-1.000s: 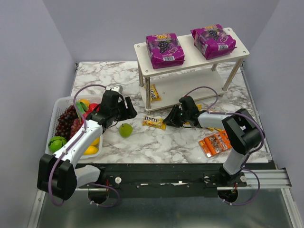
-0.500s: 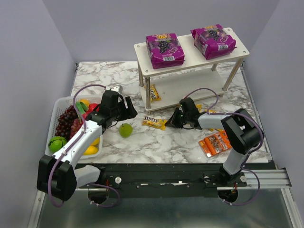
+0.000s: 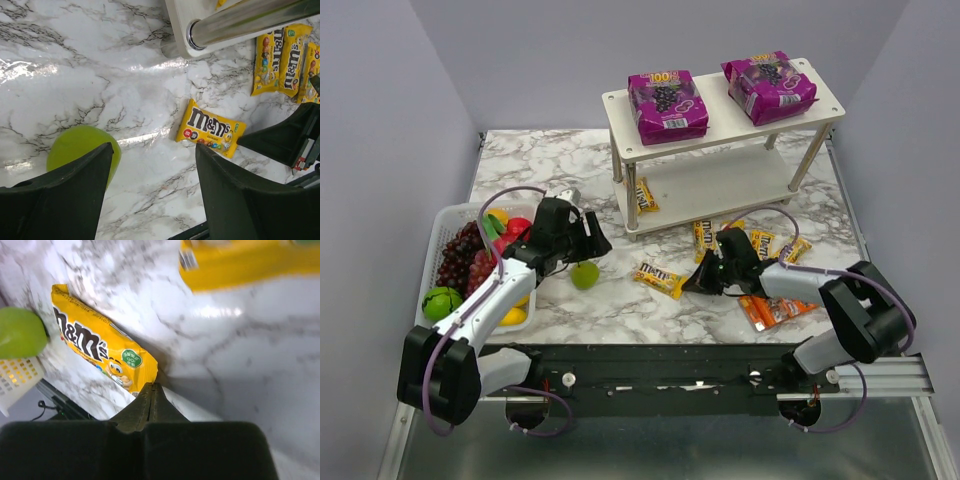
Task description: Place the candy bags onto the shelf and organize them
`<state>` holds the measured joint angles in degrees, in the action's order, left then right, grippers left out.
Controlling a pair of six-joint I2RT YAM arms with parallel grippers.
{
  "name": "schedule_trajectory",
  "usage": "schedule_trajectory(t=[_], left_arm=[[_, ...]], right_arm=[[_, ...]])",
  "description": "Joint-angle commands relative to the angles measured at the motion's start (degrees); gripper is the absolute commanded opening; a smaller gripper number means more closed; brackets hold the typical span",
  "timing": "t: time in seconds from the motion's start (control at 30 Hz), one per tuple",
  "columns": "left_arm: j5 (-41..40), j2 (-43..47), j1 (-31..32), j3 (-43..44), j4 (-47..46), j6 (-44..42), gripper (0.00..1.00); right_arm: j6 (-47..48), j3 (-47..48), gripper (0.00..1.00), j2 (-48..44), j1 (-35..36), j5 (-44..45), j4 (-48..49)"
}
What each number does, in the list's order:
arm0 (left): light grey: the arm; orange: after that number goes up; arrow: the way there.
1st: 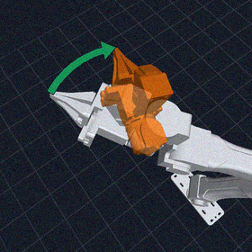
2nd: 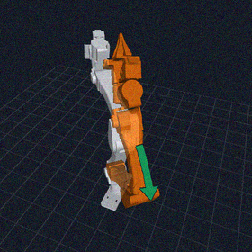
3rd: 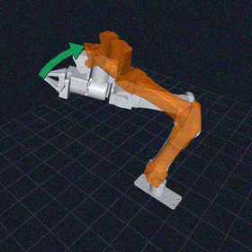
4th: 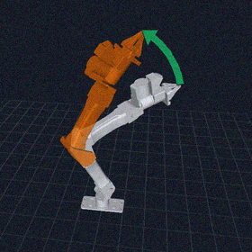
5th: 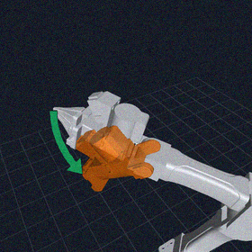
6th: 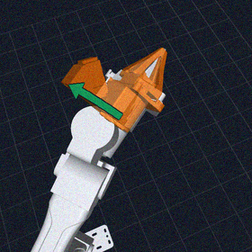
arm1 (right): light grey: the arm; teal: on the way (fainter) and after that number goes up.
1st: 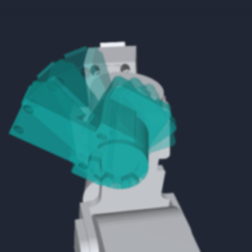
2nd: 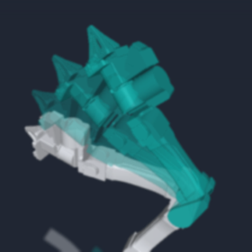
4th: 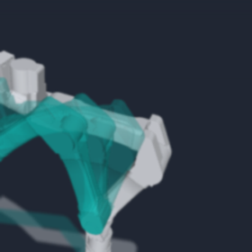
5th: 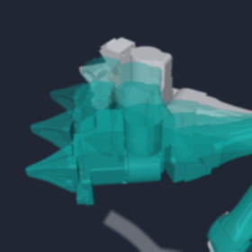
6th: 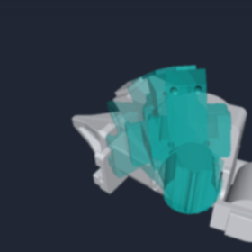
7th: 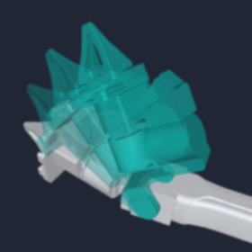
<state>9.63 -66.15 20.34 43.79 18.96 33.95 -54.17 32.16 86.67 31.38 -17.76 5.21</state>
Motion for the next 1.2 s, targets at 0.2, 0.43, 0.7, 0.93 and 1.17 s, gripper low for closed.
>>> schedule_trajectory(t=[0.2,0.43,0.7,0.93,1.17], left_arm=[[3.82,-2.57,6.46,-1.87,-5.86,3.13,0.71],[1.53,-7.23,13.14,-1.51,-9.81,4.97,0.7],[-0.13,-10.93,14.47,-1.16,-11.4,5.16,0.68],[0.04,-14.18,15.17,-0.11,-11.75,4.01,0.66],[1.45,-17.61,16.93,-0.02,-11.84,3.49,0.61]], right_arm=[[-0.49,-5.88,0.33,-9.42,0.0,-1.14,-8.29],[-0.94,-6.24,0.57,-7.49,0.09,-1.93,-5.74],[-3.13,-5.45,0.56,-1.43,0.26,-4.12,1.11],[-4.19,-4.65,0.54,2.1,0.97,-4.3,1.73],[-3.66,-5.44,0.53,2.62,1.06,-4.13,1.64]])
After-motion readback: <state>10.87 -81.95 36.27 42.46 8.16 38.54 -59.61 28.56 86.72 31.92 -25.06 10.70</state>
